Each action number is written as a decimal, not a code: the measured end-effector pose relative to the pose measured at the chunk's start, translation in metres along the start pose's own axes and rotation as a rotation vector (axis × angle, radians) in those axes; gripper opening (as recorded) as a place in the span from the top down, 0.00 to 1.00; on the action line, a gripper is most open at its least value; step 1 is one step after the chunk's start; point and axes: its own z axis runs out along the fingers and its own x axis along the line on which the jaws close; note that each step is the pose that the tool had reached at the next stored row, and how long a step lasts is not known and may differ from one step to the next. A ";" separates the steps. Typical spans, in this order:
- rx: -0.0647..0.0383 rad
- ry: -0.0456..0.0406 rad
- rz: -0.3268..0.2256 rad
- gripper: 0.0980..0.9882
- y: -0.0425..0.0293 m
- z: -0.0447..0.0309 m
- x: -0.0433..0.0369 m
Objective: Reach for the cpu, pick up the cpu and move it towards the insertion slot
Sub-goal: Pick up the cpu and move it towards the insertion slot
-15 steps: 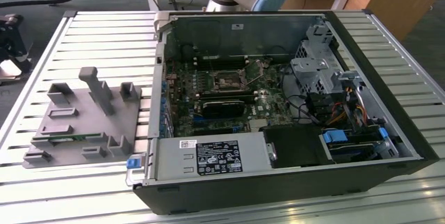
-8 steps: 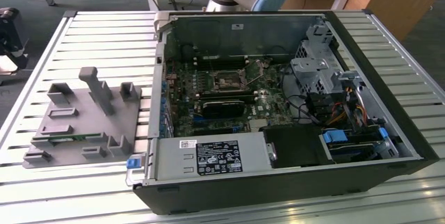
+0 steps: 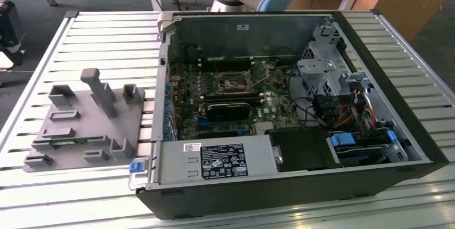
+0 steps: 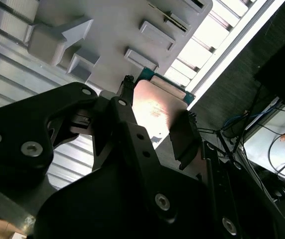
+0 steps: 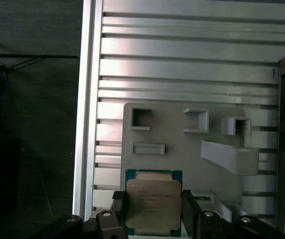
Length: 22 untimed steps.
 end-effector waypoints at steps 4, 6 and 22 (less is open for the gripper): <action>0.000 0.0000 0.000 0.50 0.0004 -0.0067 0.0000; 0.000 0.0001 0.000 0.50 0.0007 -0.0104 0.0000; 0.000 0.0000 0.000 0.50 0.0030 -0.0408 0.0001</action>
